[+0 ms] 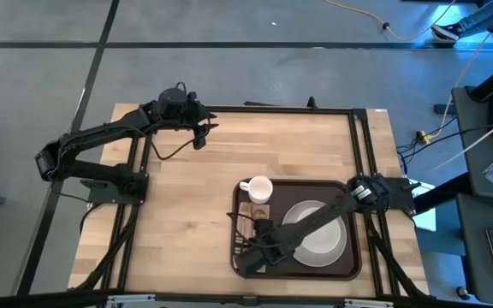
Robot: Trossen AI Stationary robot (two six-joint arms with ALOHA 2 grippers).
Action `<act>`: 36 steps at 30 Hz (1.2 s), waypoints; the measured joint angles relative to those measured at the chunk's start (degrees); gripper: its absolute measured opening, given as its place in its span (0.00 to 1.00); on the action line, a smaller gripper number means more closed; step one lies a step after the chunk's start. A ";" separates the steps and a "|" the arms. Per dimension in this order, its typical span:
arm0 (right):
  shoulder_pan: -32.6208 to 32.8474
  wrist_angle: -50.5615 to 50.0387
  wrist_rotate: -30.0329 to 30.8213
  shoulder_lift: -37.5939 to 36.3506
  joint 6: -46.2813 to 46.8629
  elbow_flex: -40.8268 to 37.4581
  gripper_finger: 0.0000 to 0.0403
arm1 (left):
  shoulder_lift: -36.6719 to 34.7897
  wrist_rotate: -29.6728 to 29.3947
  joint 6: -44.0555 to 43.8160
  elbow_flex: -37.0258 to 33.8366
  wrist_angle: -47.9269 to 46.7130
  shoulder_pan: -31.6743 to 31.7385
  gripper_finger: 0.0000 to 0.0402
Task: Set up tray
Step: Put the gold knife on the brown napkin between the gold fork and gold spoon
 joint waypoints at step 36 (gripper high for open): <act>-2.47 1.40 -6.25 3.52 -0.09 0.07 0.13 | 0.04 0.02 2.83 0.00 -0.05 0.04 0.32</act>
